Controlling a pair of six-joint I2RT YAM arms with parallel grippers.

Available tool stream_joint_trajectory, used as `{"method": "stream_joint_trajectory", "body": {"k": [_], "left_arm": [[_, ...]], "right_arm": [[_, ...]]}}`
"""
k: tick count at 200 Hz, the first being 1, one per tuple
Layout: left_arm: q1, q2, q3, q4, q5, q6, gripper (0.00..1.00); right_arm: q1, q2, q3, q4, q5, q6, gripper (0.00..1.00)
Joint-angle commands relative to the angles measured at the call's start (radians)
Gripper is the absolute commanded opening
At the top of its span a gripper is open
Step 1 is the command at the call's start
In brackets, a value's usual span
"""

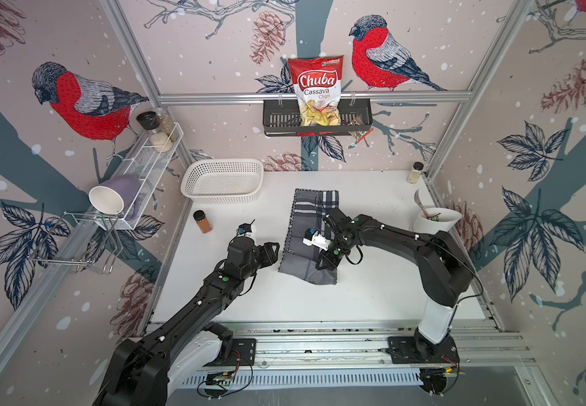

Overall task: Roll up the pillowcase
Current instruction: Roll the pillowcase at the center of the board.

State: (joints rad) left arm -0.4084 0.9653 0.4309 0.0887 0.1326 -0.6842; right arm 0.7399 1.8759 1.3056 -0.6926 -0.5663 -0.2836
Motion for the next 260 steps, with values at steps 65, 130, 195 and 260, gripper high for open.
{"method": "stream_joint_trajectory", "body": {"k": [65,130,195,260], "left_arm": [[-0.076,0.189,-0.004,0.245,0.121,0.014,0.70],[-0.082,0.330,0.028,0.349,0.144,0.060,0.62],[-0.082,0.454,0.026,0.376,0.084,0.046,0.07],[-0.076,0.626,0.150,0.213,0.013,-0.036,0.00]], "right_arm": [[-0.067,0.153,0.149,-0.106,-0.019,-0.062,0.00],[-0.110,0.199,0.205,-0.137,-0.042,-0.084,0.00],[-0.144,0.241,0.246,-0.137,-0.041,-0.072,0.00],[-0.190,0.265,0.230,-0.087,0.051,-0.031,0.04]]}}
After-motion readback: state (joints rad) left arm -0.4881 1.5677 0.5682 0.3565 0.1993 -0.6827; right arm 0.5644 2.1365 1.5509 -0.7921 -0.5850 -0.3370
